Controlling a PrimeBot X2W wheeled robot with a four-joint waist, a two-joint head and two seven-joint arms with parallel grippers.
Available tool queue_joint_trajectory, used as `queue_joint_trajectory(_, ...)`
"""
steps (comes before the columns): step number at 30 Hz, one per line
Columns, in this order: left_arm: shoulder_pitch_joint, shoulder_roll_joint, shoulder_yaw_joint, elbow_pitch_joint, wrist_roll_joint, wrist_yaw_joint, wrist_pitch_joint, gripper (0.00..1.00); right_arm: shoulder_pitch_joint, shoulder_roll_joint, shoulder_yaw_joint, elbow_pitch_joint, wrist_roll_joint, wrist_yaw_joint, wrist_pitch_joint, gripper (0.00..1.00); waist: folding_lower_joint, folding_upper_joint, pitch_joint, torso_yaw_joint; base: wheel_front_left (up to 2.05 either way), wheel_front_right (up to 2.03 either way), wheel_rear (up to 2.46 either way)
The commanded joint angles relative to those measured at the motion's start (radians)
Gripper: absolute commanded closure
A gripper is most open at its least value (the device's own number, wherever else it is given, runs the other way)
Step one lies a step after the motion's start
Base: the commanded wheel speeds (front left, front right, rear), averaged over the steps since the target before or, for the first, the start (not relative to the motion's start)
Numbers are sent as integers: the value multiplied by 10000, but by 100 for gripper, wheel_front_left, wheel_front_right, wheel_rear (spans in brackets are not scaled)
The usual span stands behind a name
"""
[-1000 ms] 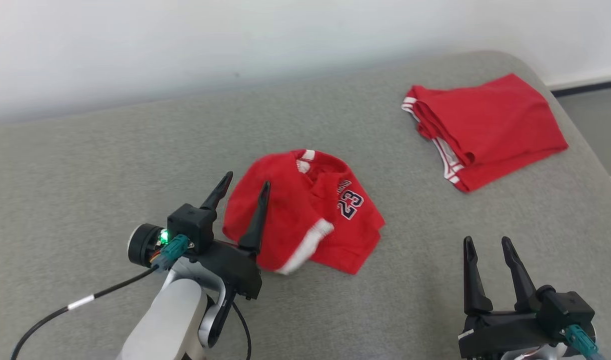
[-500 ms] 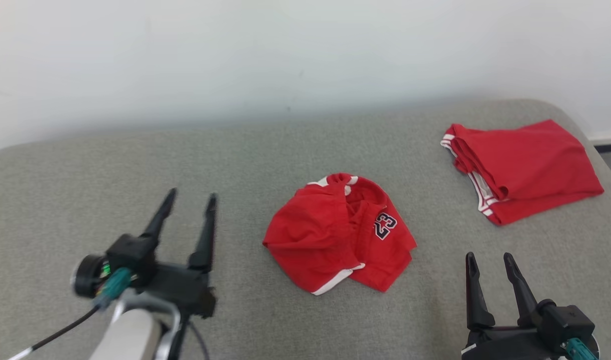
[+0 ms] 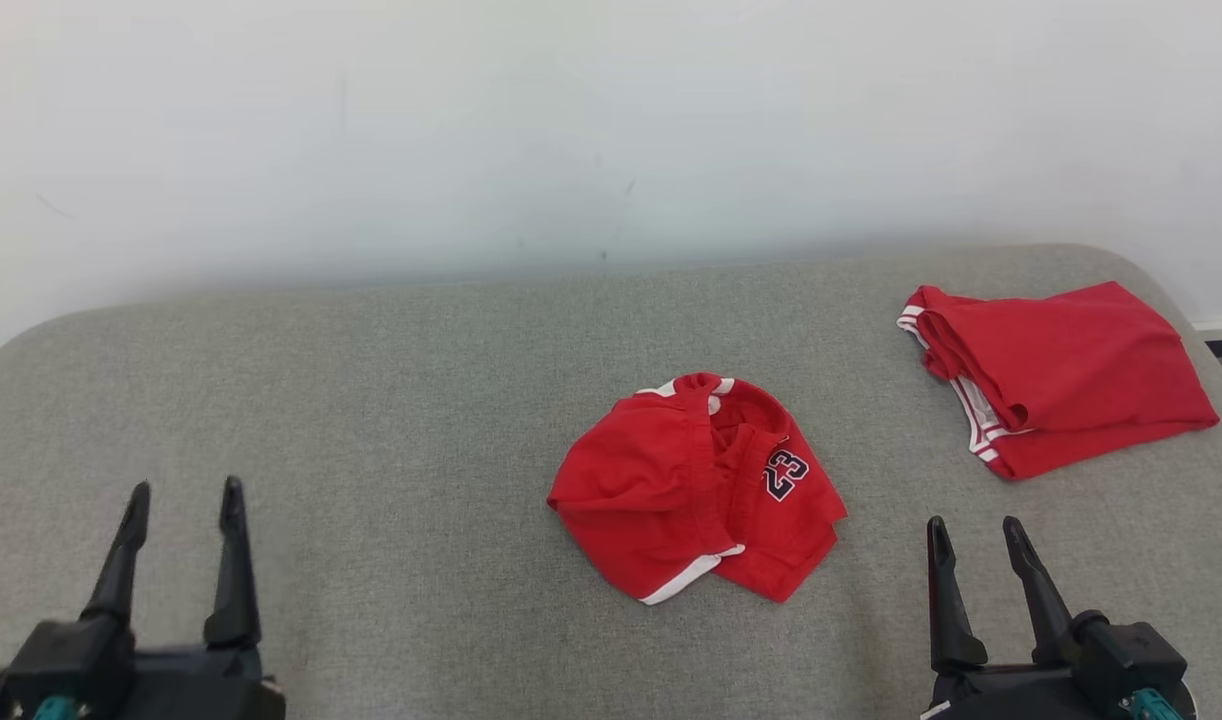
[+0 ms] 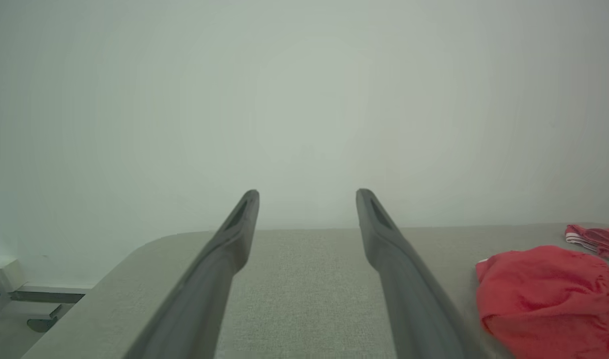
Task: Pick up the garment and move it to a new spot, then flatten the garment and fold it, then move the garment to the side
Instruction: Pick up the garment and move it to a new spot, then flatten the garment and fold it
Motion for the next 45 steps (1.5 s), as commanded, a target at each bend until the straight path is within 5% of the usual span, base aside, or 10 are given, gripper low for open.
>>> queue_joint_trajectory(1, 367, -133, 192, -98, 180, -78, -28, 0, 103, 28, 51, -35, -8, -27, -1, 0, 1, 1, -12, -7, 0, 0, 0)
queue_joint_trajectory(21, 1710, -1505, 1871, -202, 1349, -876, -31, 0, 185, 30, 263, 112, 97, -27, -1, 0, 1, 1, 52, -3, 0, 0, 0)
queue_joint_trajectory(45, 1775, -1673, 1815, 48, 1640, -1375, -31, 0, 234, 28, 293, 271, 97, -27, -1, 0, 1, 1, 146, -41, 0, 0, 0)
